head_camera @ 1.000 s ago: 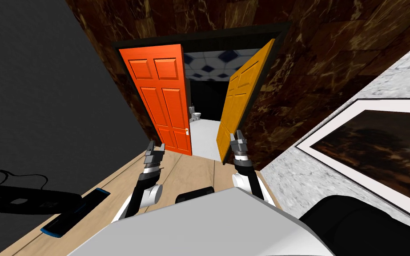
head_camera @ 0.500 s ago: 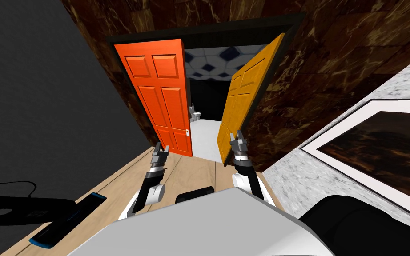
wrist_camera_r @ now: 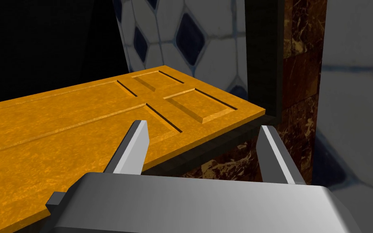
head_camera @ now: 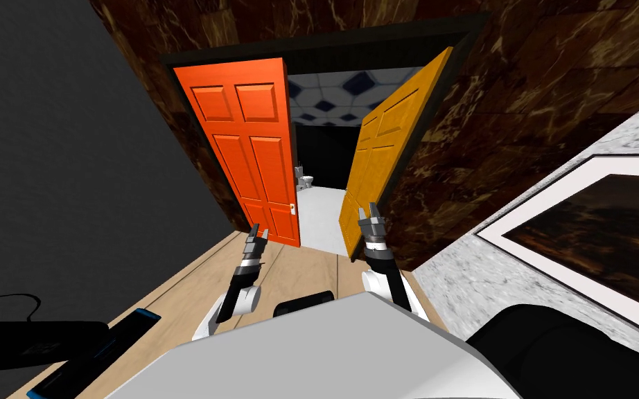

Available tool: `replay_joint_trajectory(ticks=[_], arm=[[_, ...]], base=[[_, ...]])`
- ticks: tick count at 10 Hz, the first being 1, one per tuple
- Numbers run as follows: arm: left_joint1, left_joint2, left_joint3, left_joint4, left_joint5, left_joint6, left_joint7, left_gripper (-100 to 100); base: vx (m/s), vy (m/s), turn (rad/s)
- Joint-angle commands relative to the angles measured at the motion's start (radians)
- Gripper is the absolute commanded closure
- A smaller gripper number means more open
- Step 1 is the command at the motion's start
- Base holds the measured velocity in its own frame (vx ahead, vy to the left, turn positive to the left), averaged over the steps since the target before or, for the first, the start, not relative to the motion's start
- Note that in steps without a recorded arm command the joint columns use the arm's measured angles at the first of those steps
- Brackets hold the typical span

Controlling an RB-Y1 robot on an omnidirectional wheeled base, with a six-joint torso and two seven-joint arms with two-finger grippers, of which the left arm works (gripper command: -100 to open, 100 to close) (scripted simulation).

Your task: Push the door open

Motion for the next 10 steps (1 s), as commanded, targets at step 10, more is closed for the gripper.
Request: replay_joint_trajectory(ticks=[10], arm=[[-0.132, 0.002, -0.046, 0.324, -0.034, -0.039, 0.012, -100]], base=[[0.099, 0.035, -0.011]])
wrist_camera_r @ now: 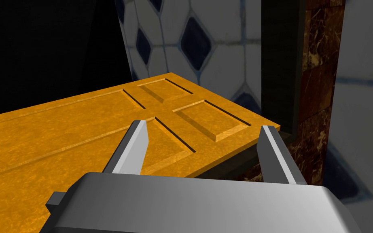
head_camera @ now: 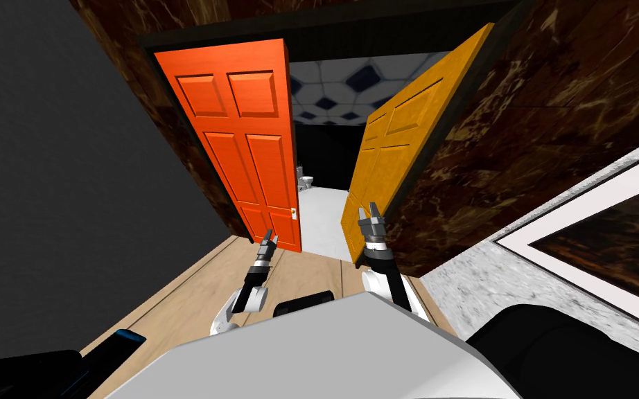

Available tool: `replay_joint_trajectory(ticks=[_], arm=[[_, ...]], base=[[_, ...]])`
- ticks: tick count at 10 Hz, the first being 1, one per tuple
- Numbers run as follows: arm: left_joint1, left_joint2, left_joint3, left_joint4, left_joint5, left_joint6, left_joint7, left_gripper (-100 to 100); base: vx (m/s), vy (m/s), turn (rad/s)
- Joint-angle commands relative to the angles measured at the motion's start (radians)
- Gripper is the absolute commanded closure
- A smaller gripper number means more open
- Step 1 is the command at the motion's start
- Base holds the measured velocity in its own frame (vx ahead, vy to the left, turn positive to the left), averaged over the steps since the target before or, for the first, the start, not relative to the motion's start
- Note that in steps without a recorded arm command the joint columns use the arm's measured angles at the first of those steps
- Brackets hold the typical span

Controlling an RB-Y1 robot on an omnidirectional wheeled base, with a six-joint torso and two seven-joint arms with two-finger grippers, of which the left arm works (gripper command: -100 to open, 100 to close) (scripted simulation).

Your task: Push the door open

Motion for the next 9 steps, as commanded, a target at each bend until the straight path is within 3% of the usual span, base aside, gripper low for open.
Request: replay_joint_trajectory(ticks=[1, 2, 9], arm=[[-0.021, 0.0, -0.006, 0.047, -0.005, -0.002, 0.003, -100], [-0.021, 0.0, -0.006, 0.047, -0.005, -0.002, 0.003, -100], [-0.1, -0.008, -0.032, 0.236, -0.024, -0.024, 0.011, -100]], base=[[0.102, 0.029, -0.011], [0.06, 0.023, -0.003], [0.088, 0.034, -0.01]])
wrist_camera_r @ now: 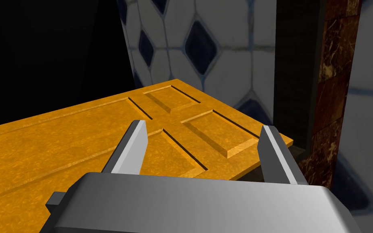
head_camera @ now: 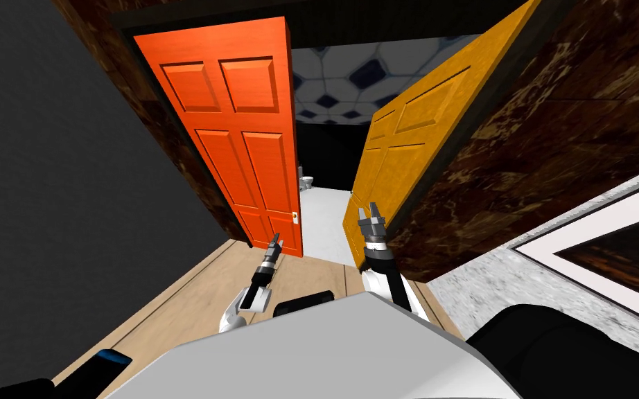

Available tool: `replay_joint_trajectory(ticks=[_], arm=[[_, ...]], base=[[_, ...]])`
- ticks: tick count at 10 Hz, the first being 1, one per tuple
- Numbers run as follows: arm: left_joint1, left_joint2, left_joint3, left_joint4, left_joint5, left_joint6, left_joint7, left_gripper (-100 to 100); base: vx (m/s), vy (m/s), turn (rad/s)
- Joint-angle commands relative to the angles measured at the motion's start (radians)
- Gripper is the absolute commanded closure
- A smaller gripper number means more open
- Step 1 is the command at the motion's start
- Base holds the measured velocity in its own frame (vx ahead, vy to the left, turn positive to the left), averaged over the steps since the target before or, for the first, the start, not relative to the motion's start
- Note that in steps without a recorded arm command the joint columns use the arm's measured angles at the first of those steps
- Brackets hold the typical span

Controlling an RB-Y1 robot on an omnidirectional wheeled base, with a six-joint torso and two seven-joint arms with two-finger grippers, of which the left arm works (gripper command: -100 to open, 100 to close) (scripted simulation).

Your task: Push the door open

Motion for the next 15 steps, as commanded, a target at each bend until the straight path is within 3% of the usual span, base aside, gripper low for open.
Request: replay_joint_trajectory(ticks=[1, 9, 14, 15], arm=[[-0.016, -0.002, -0.006, 0.036, -0.005, 0.0, 0.002, -100], [-0.088, -0.017, -0.03, 0.212, -0.023, -0.021, 0.01, -100], [-0.154, -0.039, -0.052, 0.371, -0.039, -0.039, 0.017, -100], [-0.159, -0.039, -0.046, 0.378, -0.035, -0.05, 0.014, -100]], base=[[0.088, 0.034, -0.009], [0.097, 0.028, -0.009], [0.161, 0.035, -0.012], [0.087, 0.019, -0.005]])
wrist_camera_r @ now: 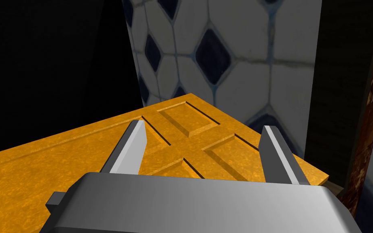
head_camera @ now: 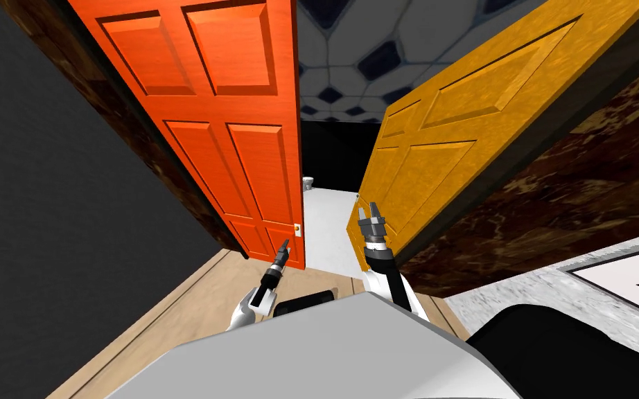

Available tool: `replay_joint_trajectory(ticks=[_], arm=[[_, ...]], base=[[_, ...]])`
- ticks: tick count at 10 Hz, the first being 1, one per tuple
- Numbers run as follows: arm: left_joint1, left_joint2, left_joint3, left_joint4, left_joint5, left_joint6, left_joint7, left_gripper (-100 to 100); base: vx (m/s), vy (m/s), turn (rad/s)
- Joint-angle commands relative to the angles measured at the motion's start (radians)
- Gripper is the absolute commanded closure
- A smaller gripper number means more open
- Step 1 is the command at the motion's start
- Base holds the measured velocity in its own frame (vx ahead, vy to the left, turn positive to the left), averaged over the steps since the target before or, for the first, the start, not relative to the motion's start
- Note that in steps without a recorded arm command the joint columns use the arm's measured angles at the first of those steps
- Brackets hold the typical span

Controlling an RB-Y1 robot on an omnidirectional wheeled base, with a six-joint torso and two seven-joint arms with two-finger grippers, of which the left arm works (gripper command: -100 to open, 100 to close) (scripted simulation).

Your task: Push the door open

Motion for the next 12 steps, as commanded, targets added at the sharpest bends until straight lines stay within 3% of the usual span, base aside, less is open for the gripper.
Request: replay_joint_trajectory(ticks=[1, 4, 8, 9, 10, 12], arm=[[-0.002, 0.01, 0.004, 0.003, 0.002, 0.001, -0.003, -100], [-0.004, 0.014, 0.01, 0.008, 0.005, 0.002, -0.007, -100], [-0.008, -0.005, 0.019, 0.015, 0.01, 0.003, -0.014, -100], [-0.005, 0.0, 0.017, 0.01, 0.008, 0.004, -0.012, -100], [-0.005, 0.0, 0.017, 0.01, 0.008, 0.004, -0.012, 100], [-0.005, 0.0, 0.017, 0.01, 0.008, 0.004, -0.012, 100]], base=[[0.13, -0.036, -0.038], [0.171, -0.055, -0.024], [0.192, -0.063, -0.028], [0.086, -0.024, 0.008], [-0.02, 0.002, 0.001], [-0.026, 0.009, -0.011]])
